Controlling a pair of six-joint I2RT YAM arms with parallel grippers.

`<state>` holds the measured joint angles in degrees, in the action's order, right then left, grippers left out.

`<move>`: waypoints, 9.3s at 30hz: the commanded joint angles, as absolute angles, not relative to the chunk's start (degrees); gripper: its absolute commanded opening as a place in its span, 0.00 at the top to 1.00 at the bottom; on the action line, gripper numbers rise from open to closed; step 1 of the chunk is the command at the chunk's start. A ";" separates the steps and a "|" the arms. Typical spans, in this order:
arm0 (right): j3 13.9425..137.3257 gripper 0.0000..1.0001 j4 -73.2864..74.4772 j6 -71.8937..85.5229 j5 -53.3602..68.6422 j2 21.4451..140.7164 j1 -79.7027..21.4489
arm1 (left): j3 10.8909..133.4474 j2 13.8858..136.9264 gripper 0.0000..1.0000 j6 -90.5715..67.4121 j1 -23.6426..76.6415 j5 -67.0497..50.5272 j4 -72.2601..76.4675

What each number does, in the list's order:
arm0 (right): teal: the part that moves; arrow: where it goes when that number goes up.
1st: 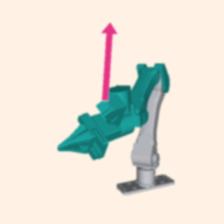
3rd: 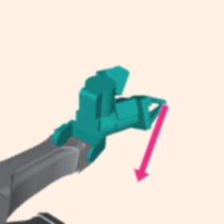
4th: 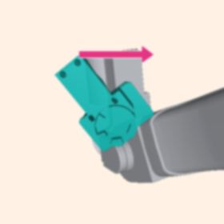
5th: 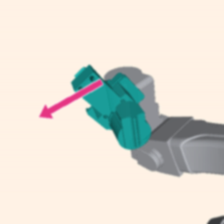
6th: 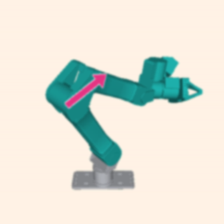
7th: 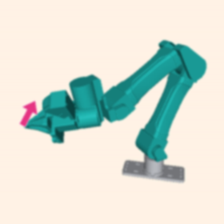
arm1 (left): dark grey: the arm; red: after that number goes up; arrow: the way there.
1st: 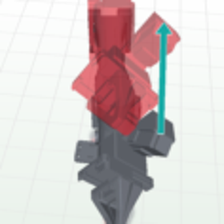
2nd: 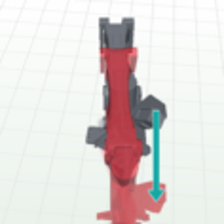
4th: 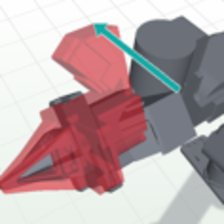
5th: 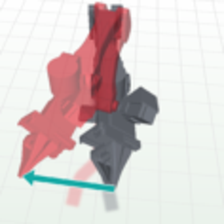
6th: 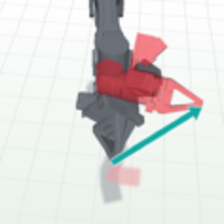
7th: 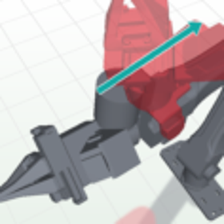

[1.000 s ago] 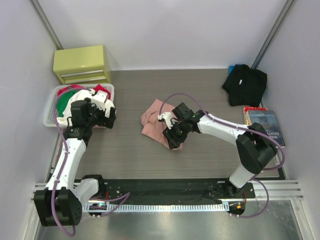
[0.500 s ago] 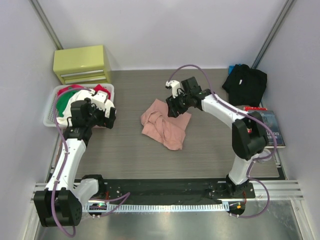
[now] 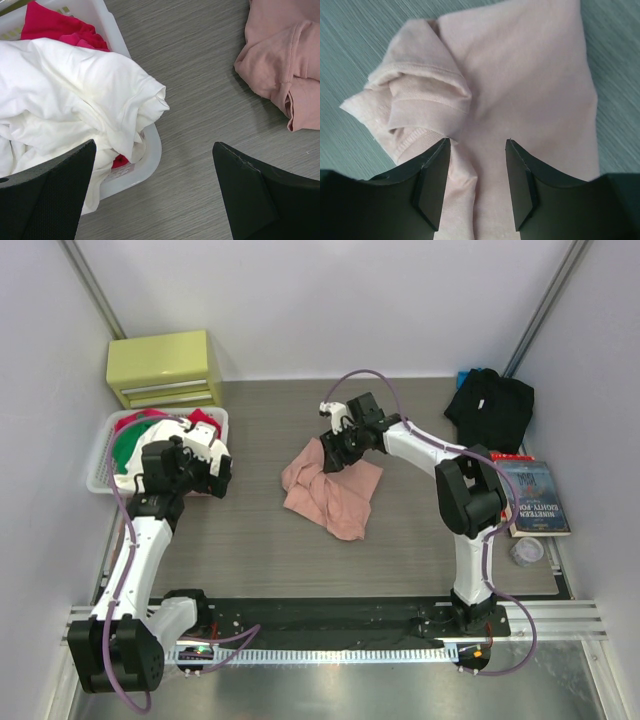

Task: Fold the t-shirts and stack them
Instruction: Fold the long partially folded tshirt into a neat square

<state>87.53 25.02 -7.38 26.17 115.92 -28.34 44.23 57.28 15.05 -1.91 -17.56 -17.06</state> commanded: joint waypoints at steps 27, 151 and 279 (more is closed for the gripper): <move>91.14 0.99 23.29 -3.87 30.76 117.16 -33.48 | 44.65 56.86 0.00 16.70 -2.20 -16.79 -16.35; 74.62 0.46 19.51 -4.75 28.84 111.52 -31.73 | 45.70 60.38 0.00 17.84 -2.29 -16.17 -17.93; 84.74 0.99 20.21 -4.04 22.06 106.38 -20.04 | 59.07 85.19 0.00 8.51 24.26 -18.03 -25.49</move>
